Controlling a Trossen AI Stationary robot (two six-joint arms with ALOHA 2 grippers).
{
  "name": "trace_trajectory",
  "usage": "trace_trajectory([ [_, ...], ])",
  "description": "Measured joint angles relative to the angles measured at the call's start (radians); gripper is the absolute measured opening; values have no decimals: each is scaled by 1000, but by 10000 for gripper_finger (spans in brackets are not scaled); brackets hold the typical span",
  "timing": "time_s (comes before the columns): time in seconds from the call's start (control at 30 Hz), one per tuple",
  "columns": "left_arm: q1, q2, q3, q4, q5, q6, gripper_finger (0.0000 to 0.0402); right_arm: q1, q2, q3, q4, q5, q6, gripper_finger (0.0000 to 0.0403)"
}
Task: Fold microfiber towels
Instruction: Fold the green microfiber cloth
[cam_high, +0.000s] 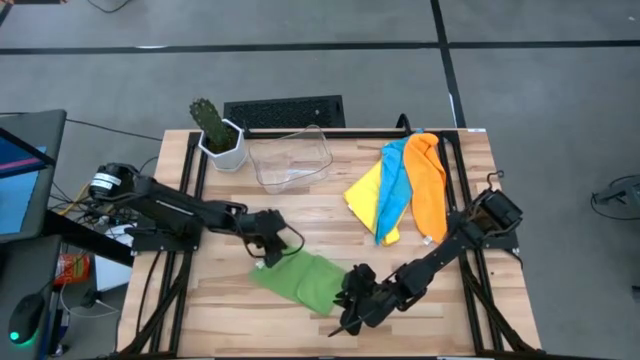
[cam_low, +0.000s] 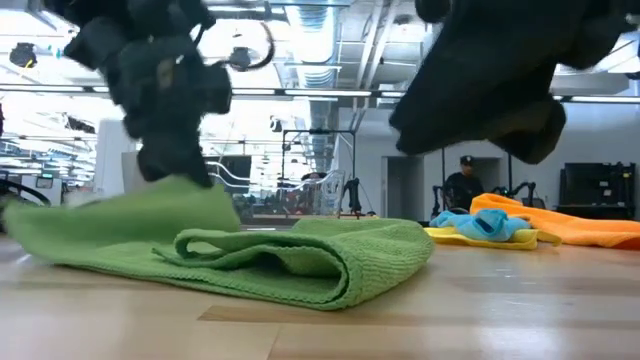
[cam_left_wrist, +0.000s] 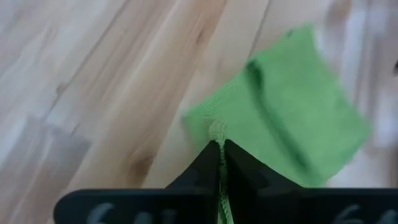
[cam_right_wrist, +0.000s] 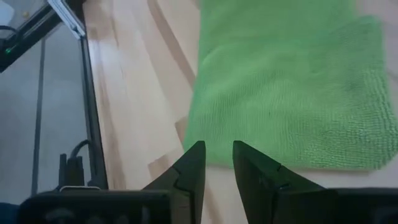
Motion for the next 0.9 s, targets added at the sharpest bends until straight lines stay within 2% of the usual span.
trace_trajectory([
  [0.13,-8,0,88,-4,14,-32,3,18,2,0,-4,2,59,107],
  [0.3,-36,16,172,-1,14,5,2,41,2,0,-16,46,127,107],
  [0.47,-49,95,222,24,3,-5,1,62,2,-1,-90,70,216,107],
  [0.6,-52,197,268,70,52,-23,1,76,2,-1,-112,69,235,107],
  [0.9,-69,345,462,83,134,5,0,109,2,-1,-128,71,278,107],
])
